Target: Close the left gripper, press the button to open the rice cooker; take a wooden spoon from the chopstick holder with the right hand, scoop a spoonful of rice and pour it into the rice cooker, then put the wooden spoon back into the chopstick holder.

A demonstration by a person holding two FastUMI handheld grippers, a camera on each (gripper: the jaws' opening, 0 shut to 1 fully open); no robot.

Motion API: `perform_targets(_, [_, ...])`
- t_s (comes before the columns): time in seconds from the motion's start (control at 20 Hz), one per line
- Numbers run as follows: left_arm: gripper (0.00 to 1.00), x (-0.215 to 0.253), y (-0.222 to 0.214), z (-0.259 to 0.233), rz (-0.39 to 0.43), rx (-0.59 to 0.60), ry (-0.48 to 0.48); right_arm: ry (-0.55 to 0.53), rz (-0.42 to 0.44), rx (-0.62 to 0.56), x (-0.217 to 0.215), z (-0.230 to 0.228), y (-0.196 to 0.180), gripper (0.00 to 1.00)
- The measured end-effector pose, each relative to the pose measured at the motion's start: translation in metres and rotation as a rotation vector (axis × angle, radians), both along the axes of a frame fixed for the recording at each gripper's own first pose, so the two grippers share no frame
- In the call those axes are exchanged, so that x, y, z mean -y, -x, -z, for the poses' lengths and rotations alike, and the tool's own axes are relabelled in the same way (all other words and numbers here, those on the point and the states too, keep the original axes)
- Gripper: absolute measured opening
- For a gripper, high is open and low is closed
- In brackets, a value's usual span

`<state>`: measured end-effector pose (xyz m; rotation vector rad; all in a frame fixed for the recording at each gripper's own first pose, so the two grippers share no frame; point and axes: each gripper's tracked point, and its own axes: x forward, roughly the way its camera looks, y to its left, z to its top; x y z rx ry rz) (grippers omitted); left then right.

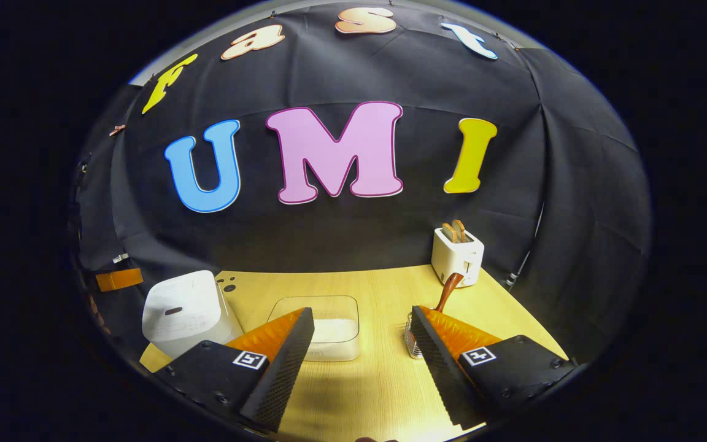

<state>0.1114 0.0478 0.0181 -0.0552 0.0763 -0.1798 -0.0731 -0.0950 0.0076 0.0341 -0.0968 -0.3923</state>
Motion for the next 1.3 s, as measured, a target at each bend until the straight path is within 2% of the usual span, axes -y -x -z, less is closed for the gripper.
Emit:
perform_targets(0.1, [0.05,-0.006,-0.015,0.012,0.021,-0.054,0.04,0.0,0.024,-0.004,0.002,0.004,0.008,0.99])
perform_targets(0.2, [0.02,-0.014,-0.03,0.026,0.016,-0.101,0.011,0.0,0.061,-0.01,0.006,0.008,0.016,0.99])
perform_targets(0.3, [0.05,-0.017,-0.042,0.04,0.019,-0.151,-0.022,-0.018,0.096,-0.01,0.011,0.011,0.02,0.99])
perform_targets(0.6, [0.05,-0.008,-0.054,0.066,0.066,-0.221,-0.088,-0.042,0.145,-0.052,0.004,0.033,0.032,0.99])
perform_targets(0.75, [0.05,-0.006,-0.055,0.075,0.07,-0.238,-0.081,-0.058,0.149,-0.059,-0.002,0.038,0.032,0.99])
perform_targets(0.9, [0.05,-0.006,-0.054,0.079,0.061,-0.249,-0.091,-0.027,0.156,-0.058,-0.007,0.037,0.033,0.99])
perform_targets(1.2, [0.06,-0.006,-0.055,0.087,0.042,-0.255,-0.167,-0.036,0.127,-0.071,-0.017,0.047,0.027,0.99])
perform_targets(1.3, [0.06,-0.006,-0.056,0.086,0.043,-0.267,-0.161,-0.029,0.125,-0.061,-0.018,0.044,0.028,0.99])
